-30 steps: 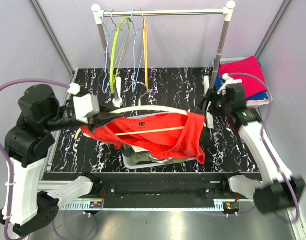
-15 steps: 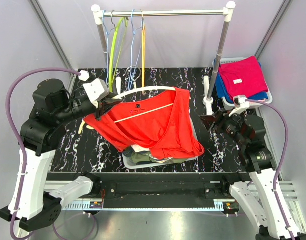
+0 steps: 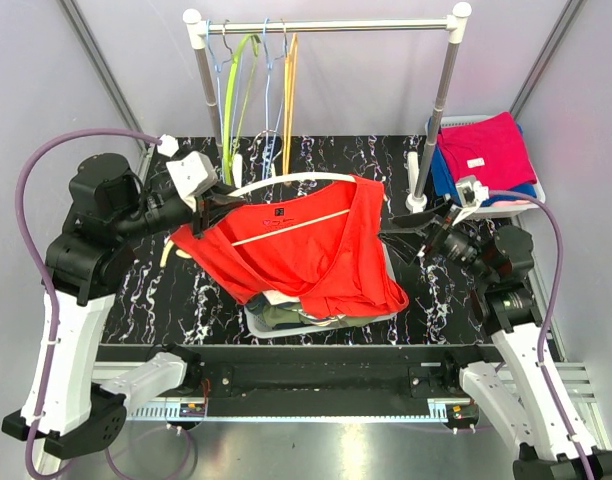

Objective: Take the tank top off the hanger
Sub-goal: Move the clothesline to the center of the board, then remove the tank top from the hanger.

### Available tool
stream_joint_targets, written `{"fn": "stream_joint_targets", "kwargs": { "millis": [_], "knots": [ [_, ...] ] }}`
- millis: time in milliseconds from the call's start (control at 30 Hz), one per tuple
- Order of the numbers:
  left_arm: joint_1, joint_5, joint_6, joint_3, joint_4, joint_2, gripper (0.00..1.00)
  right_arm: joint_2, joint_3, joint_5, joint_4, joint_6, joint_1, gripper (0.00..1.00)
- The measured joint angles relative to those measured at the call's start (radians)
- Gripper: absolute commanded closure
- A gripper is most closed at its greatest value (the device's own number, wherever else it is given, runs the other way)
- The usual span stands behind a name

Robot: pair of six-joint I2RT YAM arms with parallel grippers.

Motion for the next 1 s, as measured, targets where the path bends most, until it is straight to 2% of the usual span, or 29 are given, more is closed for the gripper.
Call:
{"fn": "stream_joint_targets", "kwargs": {
  "millis": [133, 300, 400, 433, 500, 533, 667, 767, 1000],
  "knots": [
    [0.005, 0.035, -0.016, 0.002, 0.014, 0.023, 1.0, 0.055, 0.005, -0.042, 0.037, 0.009, 0.0, 0.22],
    [0.009, 0.055, -0.029, 0.002, 0.018, 0.043, 1.0, 0.116, 0.032, -0.066, 0.047, 0.014, 0.015, 0.34],
    [0.01, 0.059, -0.03, 0.007, 0.016, 0.045, 1.0, 0.138, 0.054, -0.069, 0.055, 0.016, 0.038, 0.51],
    [0.01, 0.061, -0.03, 0.014, 0.017, 0.046, 1.0, 0.145, 0.061, -0.069, 0.058, 0.019, 0.047, 0.62],
    [0.012, 0.063, -0.03, 0.025, 0.02, 0.047, 1.0, 0.155, 0.073, -0.069, 0.061, 0.015, 0.063, 0.72],
    [0.013, 0.063, -0.03, 0.029, 0.023, 0.047, 1.0, 0.158, 0.077, -0.069, 0.059, 0.018, 0.069, 0.82],
    [0.017, 0.063, -0.03, 0.039, 0.03, 0.046, 1.0, 0.156, 0.096, -0.063, 0.029, 0.004, 0.076, 0.96],
    [0.021, 0.062, -0.03, 0.04, 0.03, 0.043, 1.0, 0.14, 0.117, -0.044, -0.024, -0.018, 0.076, 1.0],
    [0.029, 0.027, 0.005, 0.017, 0.025, -0.012, 1.0, 0.091, 0.219, 0.089, -0.209, -0.075, 0.078, 1.0]
  ]
}}
